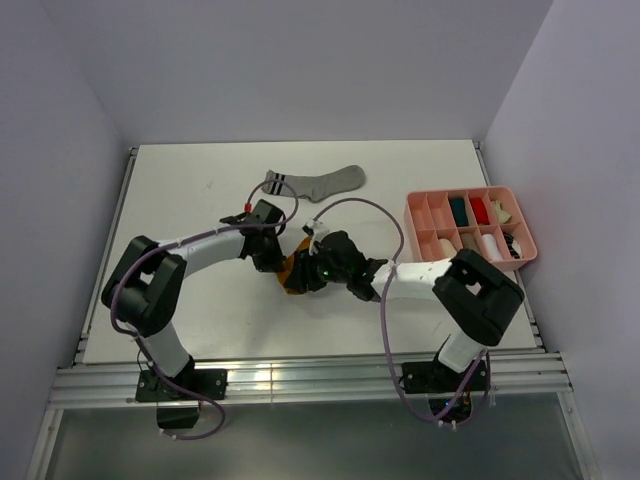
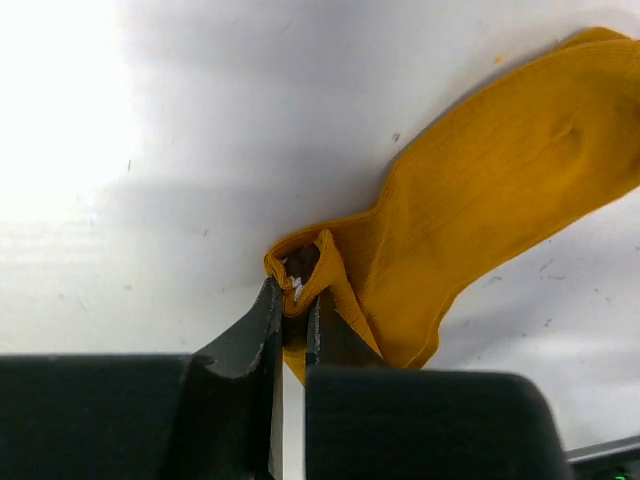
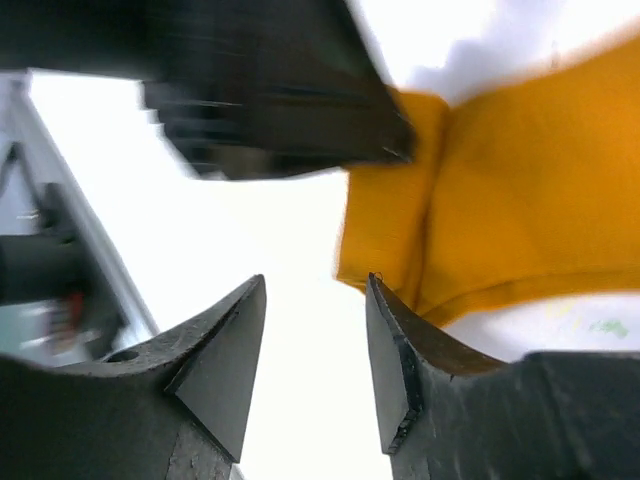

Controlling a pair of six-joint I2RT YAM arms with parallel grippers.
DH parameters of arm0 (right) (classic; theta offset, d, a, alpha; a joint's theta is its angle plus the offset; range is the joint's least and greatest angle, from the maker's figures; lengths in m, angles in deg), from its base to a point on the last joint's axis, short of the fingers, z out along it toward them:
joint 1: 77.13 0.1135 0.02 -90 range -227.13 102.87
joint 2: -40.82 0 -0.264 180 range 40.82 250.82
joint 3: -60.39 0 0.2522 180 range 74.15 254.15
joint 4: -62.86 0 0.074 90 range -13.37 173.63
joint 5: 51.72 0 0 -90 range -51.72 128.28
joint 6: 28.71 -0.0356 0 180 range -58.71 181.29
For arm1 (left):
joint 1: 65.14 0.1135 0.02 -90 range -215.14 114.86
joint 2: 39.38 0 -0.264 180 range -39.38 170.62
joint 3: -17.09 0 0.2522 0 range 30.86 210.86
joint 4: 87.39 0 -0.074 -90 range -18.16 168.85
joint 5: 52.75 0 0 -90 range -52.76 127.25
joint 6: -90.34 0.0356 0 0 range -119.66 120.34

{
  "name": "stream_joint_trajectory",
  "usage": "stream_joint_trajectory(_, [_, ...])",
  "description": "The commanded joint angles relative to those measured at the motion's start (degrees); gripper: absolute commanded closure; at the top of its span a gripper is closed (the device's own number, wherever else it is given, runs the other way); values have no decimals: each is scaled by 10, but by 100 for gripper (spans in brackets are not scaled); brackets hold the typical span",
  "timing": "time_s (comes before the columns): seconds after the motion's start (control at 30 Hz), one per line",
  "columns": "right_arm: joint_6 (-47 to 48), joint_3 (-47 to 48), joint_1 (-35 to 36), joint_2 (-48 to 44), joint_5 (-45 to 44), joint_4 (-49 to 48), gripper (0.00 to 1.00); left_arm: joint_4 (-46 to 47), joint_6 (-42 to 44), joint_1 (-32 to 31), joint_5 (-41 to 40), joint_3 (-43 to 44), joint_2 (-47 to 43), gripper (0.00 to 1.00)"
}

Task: Roll the socks
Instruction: Roll the sock at the center of the board.

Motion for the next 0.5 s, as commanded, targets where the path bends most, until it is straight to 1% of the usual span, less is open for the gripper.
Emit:
stream_joint_trajectory(0.0, [141, 52, 63, -41, -168, 111, 47, -68, 114, 10, -77, 34, 60, 99])
stream_joint_trajectory(0.03, [157, 60, 76, -40, -186, 120, 47, -72, 125, 10, -77, 43, 64, 99])
stream_joint_trajectory(0.07, [184, 74, 88, -38, -234, 126, 46, -75, 144, 10, -81, 50, 71, 99])
stream_joint_trajectory(0.13, [207, 92, 122, -31, -278, 138, 46, -83, 163, 10, -83, 69, 76, 99])
stream_joint_trajectory(0.17, [228, 99, 132, -24, -316, 142, 46, -88, 180, 10, -90, 76, 83, 99])
stream_joint_trajectory(0.3, [273, 135, 173, 19, -405, 155, 45, -100, 215, 10, -85, 106, 98, 99])
stream_joint_trajectory(0.4, [303, 165, 191, 51, -442, 165, 45, -108, 233, 10, -78, 120, 109, 99])
stream_joint_trajectory(0.47, [318, 184, 197, 66, -452, 167, 45, -111, 240, 10, -77, 129, 117, 99])
